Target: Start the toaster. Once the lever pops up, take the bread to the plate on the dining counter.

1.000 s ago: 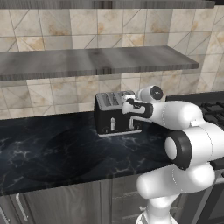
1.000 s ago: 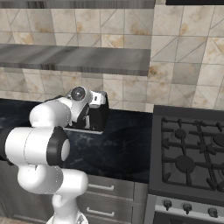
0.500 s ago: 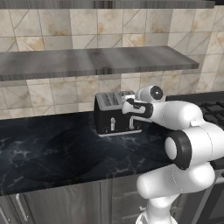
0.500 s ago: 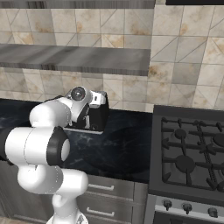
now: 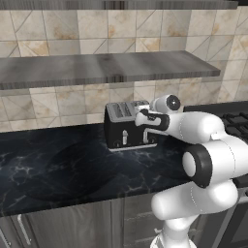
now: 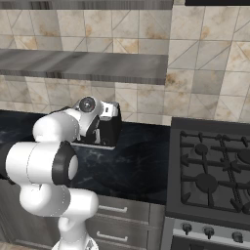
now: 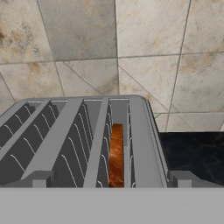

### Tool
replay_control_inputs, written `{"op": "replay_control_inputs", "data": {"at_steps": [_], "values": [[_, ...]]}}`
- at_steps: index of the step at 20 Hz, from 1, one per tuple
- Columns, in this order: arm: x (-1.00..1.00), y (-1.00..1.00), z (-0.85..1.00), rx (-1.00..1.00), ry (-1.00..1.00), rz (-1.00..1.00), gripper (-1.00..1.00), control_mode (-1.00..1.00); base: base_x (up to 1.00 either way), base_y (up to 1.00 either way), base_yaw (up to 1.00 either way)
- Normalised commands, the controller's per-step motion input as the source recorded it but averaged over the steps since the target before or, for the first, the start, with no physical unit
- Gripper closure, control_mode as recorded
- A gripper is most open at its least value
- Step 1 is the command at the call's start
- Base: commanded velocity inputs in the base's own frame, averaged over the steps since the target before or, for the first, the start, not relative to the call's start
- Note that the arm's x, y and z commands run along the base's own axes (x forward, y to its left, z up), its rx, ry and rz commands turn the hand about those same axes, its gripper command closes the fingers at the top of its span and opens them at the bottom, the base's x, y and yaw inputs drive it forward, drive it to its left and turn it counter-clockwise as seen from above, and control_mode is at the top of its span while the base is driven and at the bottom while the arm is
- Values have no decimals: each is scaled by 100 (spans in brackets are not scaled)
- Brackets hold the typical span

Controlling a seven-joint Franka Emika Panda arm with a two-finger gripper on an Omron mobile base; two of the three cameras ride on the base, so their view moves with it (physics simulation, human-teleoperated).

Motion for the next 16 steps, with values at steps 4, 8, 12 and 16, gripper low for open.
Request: {"op": "replay_control_inputs", "data": {"at_steps": [4,8,12,16], "values": [[0,0,0,0,0,0,-100,-100,0,0,0],[0,0,0,0,0,0,-100,-100,0,0,0],[0,0,0,0,0,0,-100,-100,0,0,0],[0,0,0,0,0,0,-100,-100,0,0,0]]}}
